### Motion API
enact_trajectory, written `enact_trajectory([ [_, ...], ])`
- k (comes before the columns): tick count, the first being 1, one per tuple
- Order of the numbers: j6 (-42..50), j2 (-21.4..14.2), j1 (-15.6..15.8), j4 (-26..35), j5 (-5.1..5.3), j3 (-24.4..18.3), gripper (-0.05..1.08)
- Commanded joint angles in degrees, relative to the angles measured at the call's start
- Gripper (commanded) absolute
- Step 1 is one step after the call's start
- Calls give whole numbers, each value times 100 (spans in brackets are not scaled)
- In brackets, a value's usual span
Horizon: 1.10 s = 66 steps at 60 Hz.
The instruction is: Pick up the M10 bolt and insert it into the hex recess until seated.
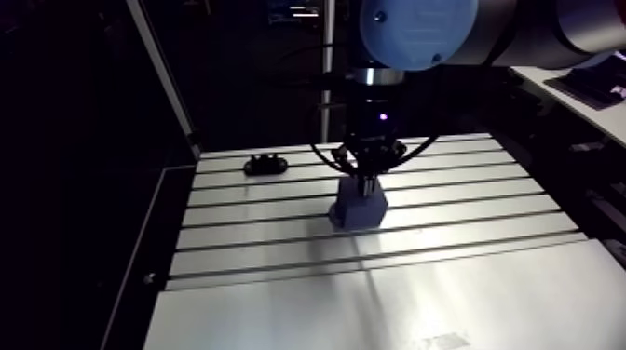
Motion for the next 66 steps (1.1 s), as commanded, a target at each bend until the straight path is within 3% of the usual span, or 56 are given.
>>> enact_trajectory([
  [1, 0, 2, 0, 0, 4, 15, 108],
  [56, -9, -144, 36, 70, -21, -54, 106],
  [58, -9, -147, 36, 77, -21, -63, 100],
  [59, -16, -155, 36, 101, -21, -79, 88],
  [60, -16, -155, 36, 101, -21, -79, 88],
  [61, -10, -156, 36, 134, -36, -89, 67],
  [62, -10, -156, 36, 134, -36, -89, 67],
  [64, -33, -196, 36, 213, -46, -91, 20],
  [65, -33, -196, 36, 213, -46, -91, 20],
  [66, -35, -229, 36, 233, -55, -91, 3],
])
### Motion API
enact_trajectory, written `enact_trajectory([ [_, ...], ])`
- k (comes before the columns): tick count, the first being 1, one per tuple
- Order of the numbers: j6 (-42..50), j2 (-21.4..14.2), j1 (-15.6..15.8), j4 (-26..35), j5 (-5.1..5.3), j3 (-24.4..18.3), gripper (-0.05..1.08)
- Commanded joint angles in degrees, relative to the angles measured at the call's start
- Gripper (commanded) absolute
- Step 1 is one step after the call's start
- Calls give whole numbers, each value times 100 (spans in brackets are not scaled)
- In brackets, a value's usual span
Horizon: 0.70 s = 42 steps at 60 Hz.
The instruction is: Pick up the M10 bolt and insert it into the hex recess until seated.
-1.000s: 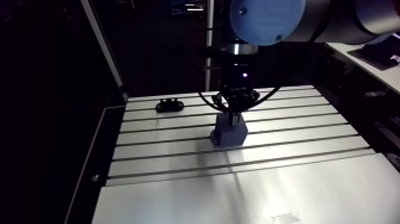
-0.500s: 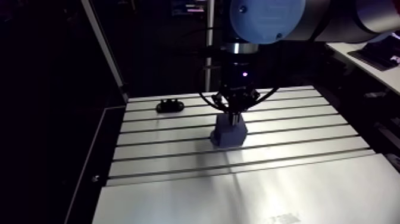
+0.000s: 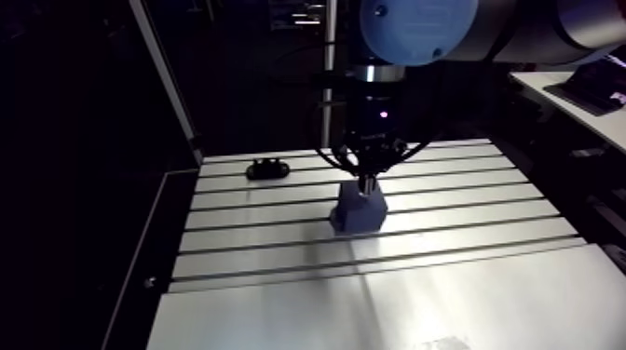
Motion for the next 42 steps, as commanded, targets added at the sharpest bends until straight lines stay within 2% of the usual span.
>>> enact_trajectory([
  [1, -24, -104, 2, 146, -34, -30, 3],
  [13, -173, -263, 11, 173, -9, -38, 1],
  [20, -142, -401, 11, 624, 25, -229, 0],
  [22, -80, -489, 27, 875, 26, -386, 0],
  [26, -62, -540, 36, 991, 26, -472, 0],
  [30, 62, -676, 37, 1396, 42, -783, 1],
  [42, 304, -714, 219, 2392, 88, -1465, 1],
])
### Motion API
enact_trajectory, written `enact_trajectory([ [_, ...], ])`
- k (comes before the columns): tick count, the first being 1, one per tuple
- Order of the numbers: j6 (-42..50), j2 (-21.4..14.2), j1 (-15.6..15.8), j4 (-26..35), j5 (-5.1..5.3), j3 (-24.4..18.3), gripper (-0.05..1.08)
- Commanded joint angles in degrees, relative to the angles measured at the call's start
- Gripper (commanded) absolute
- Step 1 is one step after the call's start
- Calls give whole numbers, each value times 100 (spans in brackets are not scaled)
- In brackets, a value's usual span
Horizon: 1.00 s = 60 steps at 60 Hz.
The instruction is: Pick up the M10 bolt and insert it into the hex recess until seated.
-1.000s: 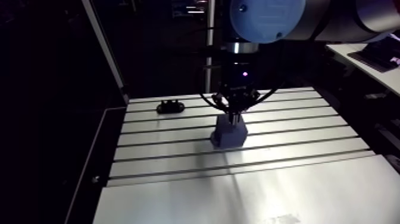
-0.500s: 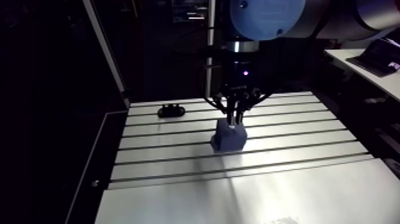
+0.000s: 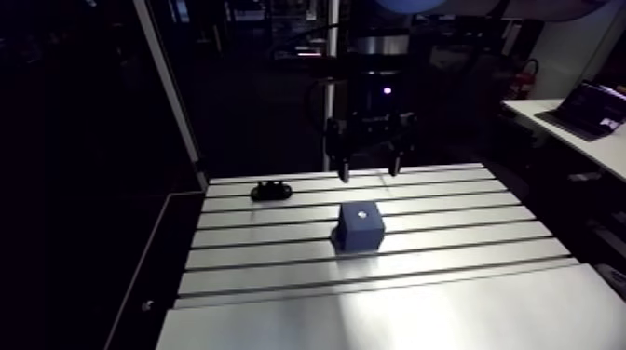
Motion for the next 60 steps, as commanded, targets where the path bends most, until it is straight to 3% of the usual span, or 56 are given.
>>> enact_trajectory([
  [1, 315, -165, 186, 1319, 50, -910, 1],
  [16, 388, -338, 407, 1440, 59, -1349, 1],
  [41, 276, -960, 478, 1378, 58, -1303, 1],
  [60, 265, -1004, 470, 1423, 26, -1308, 1],
])
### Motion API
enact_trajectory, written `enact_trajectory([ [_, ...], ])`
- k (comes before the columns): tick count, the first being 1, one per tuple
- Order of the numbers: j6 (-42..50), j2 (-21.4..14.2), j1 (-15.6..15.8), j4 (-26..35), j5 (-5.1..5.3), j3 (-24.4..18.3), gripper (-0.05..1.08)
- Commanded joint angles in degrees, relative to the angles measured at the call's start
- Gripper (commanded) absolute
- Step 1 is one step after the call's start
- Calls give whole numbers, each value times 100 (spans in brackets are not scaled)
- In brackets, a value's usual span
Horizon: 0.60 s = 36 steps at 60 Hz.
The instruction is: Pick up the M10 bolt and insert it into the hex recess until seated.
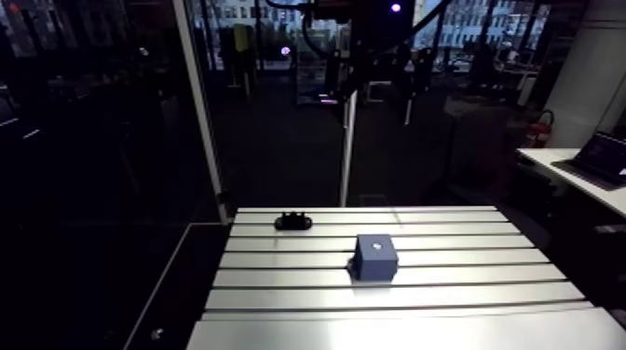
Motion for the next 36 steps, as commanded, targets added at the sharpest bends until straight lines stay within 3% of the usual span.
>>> enact_trajectory([
  [1, -12, -84, 8, 36, -23, -39, 1],
  [36, -4, -58, 17, 100, 2, -192, 1],
])
